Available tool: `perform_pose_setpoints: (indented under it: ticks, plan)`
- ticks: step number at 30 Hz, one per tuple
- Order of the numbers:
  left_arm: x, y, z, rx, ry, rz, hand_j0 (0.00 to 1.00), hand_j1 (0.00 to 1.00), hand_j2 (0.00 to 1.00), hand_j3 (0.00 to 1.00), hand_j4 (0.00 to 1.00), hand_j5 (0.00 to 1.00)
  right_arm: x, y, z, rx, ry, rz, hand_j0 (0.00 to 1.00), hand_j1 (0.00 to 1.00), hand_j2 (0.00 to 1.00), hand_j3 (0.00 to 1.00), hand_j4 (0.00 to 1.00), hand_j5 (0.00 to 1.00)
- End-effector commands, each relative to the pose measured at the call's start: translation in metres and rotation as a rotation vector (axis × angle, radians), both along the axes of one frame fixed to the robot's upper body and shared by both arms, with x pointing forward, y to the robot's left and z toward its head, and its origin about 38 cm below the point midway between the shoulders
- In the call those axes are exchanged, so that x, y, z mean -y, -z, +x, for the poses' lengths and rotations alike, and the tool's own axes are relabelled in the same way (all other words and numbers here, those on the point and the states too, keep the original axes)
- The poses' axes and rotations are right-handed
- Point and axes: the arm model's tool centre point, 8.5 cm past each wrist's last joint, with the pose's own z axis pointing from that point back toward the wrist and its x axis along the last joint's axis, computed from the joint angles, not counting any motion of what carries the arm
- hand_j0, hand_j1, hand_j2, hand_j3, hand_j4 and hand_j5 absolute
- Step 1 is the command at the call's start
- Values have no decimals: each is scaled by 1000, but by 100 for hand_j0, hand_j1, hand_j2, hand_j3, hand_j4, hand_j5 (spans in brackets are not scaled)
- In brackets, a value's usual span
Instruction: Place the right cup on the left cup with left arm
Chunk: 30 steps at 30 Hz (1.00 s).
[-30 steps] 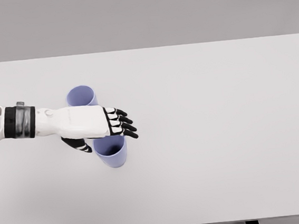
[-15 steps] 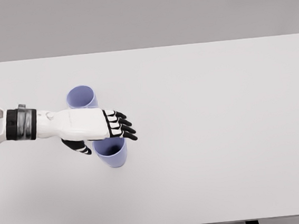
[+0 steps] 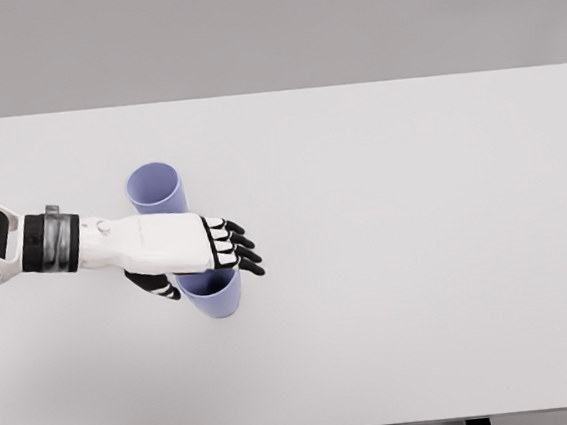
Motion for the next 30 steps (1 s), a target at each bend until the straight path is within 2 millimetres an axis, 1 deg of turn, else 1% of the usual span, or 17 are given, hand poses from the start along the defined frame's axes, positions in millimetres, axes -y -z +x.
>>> perform_pose_setpoints:
  ticks: [1, 2, 3, 12, 14, 16, 19, 24, 27, 28, 30]
  plan:
    - [-1, 3, 0, -9, -7, -1, 67, 67, 67, 67, 67, 67, 0, 0, 0, 0, -2, 1, 100, 100, 100, 100, 100, 100]
    - [-1, 3, 0, -12, -9, -2, 59, 59, 59, 59, 59, 59, 0, 0, 0, 0, 0, 1, 100, 100, 100, 100, 100, 100]
    - [0, 3, 0, -12, -7, -4, 55, 55, 55, 55, 55, 55, 0, 0, 0, 0, -2, 1, 100, 100, 100, 100, 100, 100]
    - [-1, 6, -1, -19, -9, -5, 54, 54, 54, 54, 54, 54, 0, 0, 0, 0, 0, 1, 100, 100, 100, 100, 100, 100]
    - [-3, 3, 0, -22, -15, -12, 54, 54, 54, 54, 54, 54, 0, 0, 0, 0, 0, 1, 100, 100, 100, 100, 100, 100]
    - [-5, -8, 3, -6, -25, -27, 54, 54, 54, 54, 54, 54, 0, 0, 0, 0, -2, 1, 100, 100, 100, 100, 100, 100]
    - [-12, -13, 4, 3, -39, -24, 54, 54, 54, 54, 54, 54, 0, 0, 0, 0, 0, 1, 100, 100, 100, 100, 100, 100]
    - [-36, -39, 6, 38, -85, -17, 54, 54, 54, 54, 54, 54, 0, 0, 0, 0, -2, 1, 100, 100, 100, 100, 100, 100]
    - [-42, -48, 6, 48, -97, -21, 54, 54, 54, 54, 54, 54, 0, 0, 0, 0, -2, 1, 100, 100, 100, 100, 100, 100]
    - [-49, -52, 6, 56, -112, -13, 54, 54, 54, 54, 54, 54, 0, 0, 0, -1, 0, 1, 100, 100, 100, 100, 100, 100]
    - [-52, -60, 7, 65, -119, -12, 54, 54, 54, 54, 54, 54, 0, 0, 0, 0, -2, 1, 100, 100, 100, 100, 100, 100]
